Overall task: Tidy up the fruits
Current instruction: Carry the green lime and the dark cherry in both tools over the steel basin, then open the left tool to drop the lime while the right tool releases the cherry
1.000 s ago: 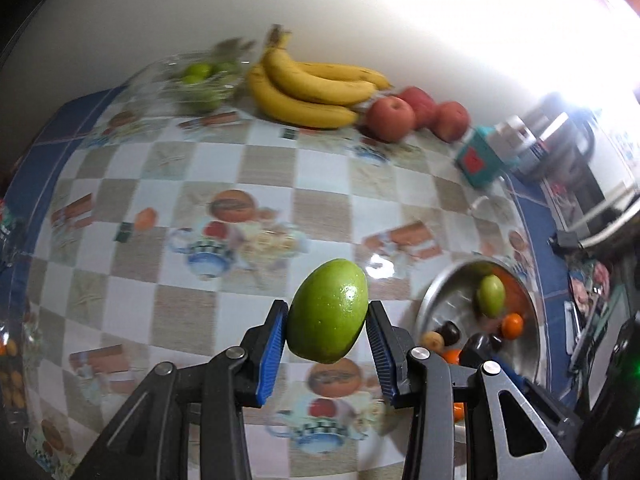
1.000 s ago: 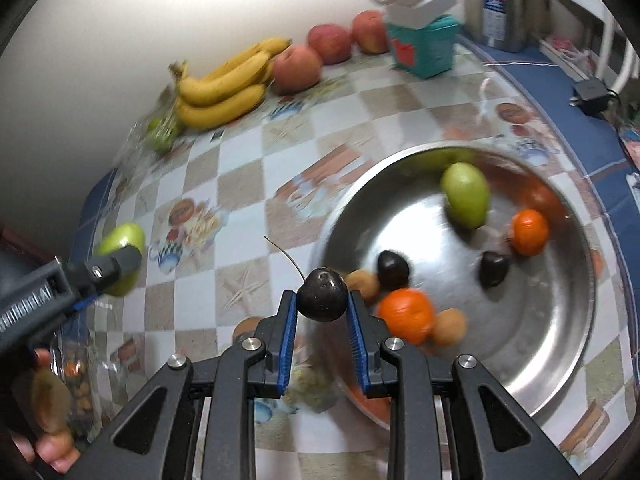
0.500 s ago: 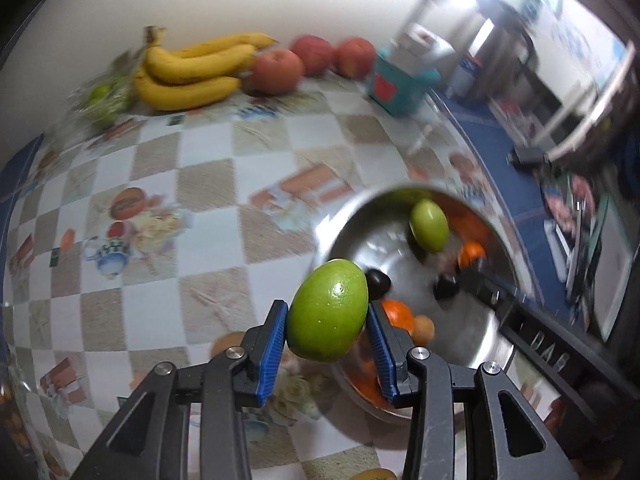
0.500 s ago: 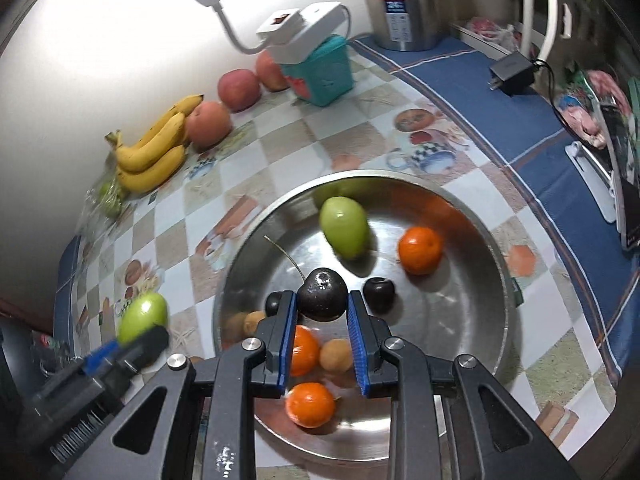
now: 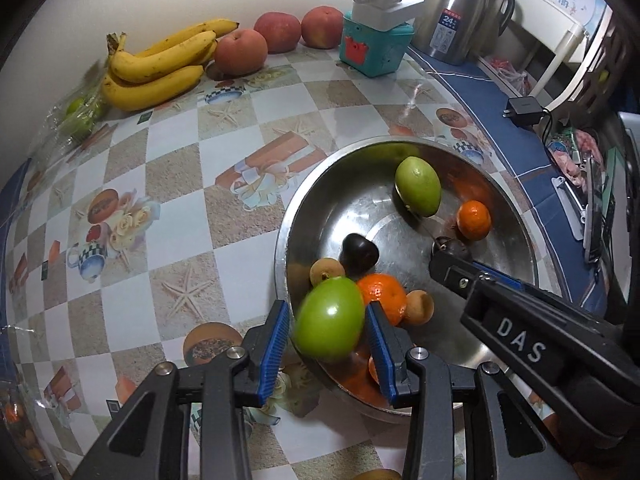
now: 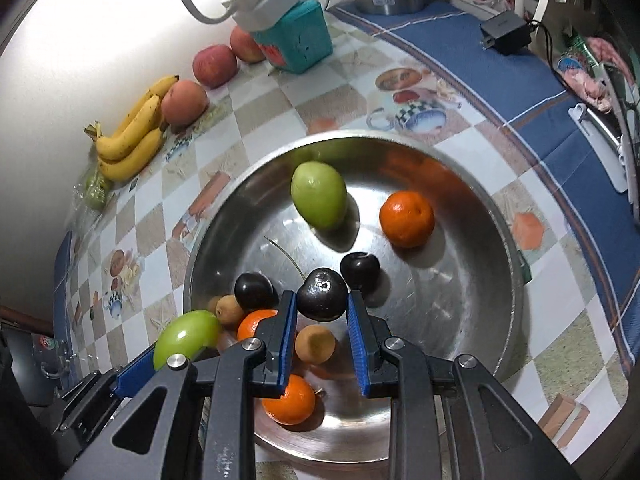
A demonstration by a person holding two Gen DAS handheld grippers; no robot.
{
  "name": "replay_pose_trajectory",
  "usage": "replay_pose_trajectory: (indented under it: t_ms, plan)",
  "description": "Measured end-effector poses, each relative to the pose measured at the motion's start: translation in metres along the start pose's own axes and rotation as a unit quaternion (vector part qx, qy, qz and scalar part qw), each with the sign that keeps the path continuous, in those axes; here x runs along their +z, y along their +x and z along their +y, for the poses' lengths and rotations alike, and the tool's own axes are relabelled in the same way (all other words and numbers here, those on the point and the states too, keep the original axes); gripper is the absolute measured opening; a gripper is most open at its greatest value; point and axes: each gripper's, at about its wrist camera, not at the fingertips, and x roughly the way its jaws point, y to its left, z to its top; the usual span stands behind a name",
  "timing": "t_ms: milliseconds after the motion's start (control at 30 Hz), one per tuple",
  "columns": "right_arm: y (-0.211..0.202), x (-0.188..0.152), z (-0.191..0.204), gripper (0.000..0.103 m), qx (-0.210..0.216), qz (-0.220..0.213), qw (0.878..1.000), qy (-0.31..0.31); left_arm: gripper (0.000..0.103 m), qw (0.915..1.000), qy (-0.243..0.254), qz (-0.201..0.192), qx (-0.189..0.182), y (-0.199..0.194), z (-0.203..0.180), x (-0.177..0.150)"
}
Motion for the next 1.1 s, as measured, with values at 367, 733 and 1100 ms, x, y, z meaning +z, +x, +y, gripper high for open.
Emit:
replay_pose_trajectory:
  t_ms: [367, 733, 1100]
  plan:
    - [0.006, 0.0, 0.004, 0.027, 0.002, 0.011, 1.0, 0.001, 0.042, 0.9999, -0.014, 0.001, -0.003, 0.0, 0.006, 0.002]
    - [0.01, 0.0, 0.006, 0.027, 0.0, 0.017, 1.0, 0.004, 0.043, 0.9992, -0.033, 0.011, -0.022, -0.002, 0.015, -0.001]
    - [0.006, 0.0, 0.005, 0.036, 0.005, 0.014, 1.0, 0.008, 0.043, 0.9972, -0.072, 0.006, -0.021, -0.01, 0.039, 0.0]
